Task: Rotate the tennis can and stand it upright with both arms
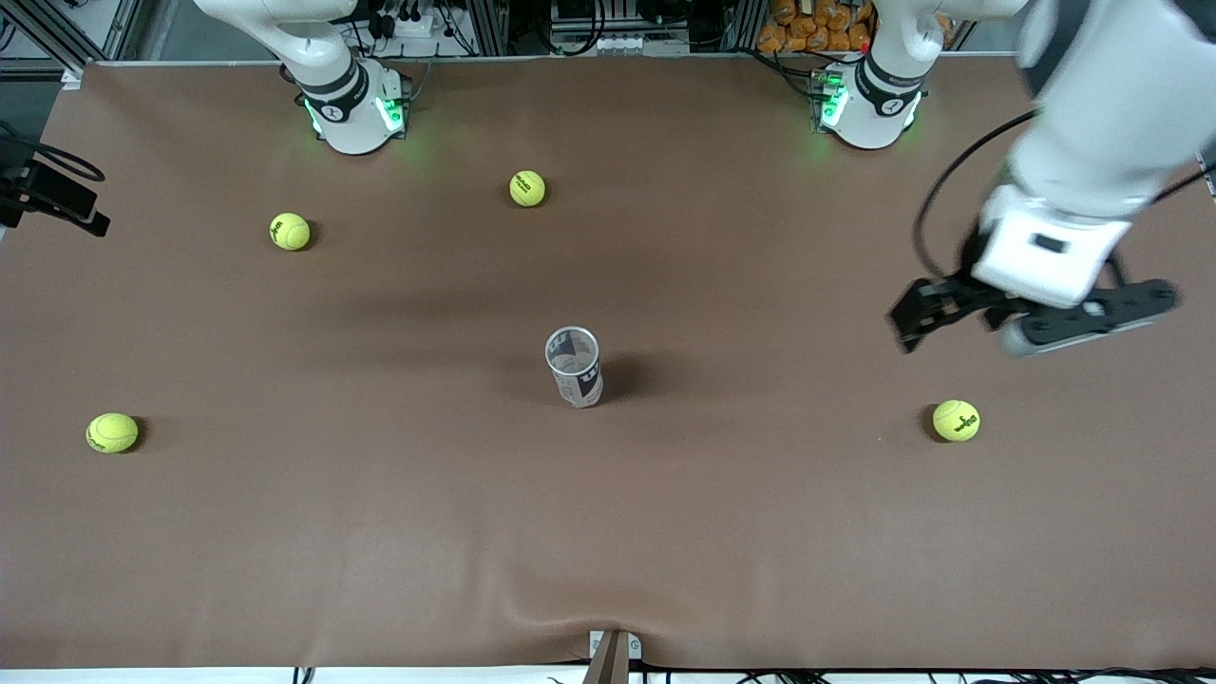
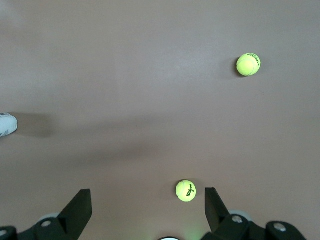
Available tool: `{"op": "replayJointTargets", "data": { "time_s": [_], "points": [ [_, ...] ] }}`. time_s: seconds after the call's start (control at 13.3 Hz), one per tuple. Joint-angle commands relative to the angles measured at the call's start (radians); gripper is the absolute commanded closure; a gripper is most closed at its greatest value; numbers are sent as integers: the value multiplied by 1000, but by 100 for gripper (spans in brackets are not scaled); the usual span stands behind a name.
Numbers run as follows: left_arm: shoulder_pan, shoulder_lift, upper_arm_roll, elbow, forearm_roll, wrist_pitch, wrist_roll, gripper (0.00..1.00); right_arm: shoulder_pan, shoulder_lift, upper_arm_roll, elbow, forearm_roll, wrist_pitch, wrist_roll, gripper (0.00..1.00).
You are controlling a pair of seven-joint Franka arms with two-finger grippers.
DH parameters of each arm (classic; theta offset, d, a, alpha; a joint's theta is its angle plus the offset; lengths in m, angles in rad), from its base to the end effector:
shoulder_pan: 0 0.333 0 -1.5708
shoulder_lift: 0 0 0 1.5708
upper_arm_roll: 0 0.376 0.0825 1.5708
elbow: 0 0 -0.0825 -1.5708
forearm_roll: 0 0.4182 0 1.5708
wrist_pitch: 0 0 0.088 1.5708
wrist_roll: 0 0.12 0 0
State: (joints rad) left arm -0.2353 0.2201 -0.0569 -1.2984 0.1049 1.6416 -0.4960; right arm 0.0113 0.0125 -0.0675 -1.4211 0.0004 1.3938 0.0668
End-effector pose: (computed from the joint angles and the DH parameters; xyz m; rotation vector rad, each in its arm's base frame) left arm 0.6540 -0.1789 0.6786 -3.0785 -0.3166 -0.2316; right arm 0.5724 -0.0318 0.7235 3.1344 -0.1929 -0.0625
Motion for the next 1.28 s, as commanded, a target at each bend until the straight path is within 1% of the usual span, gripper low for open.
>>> {"op": "replayJointTargets", "data": {
  "time_s": [0.0,0.23,0.53,0.68,0.83,0.98,1.2],
  "points": [
    [92,-71,-12,-73,-19,-46,153,0,-5,-16,5,-6,12,1,10,0],
    [178,-145,-12,-197,-85,-26,230,0,-5,-16,5,-6,10,1,11,0],
    [183,-237,-14,-317,-114,-28,235,0,-2,-14,5,-6,13,1,11,0],
    [188,-242,-14,-311,-116,-58,273,0,-2,-14,5,-6,12,1,11,0],
    [189,-236,-3,-286,-114,-78,362,0,-5,-14,5,-6,13,1,11,0],
    [203,-229,-3,-257,-114,-104,375,0,-5,-14,5,-6,12,1,10,0],
    [203,-231,-1,-256,-113,-106,372,0,-5,-14,5,-6,12,1,10,0]
  ]
}}
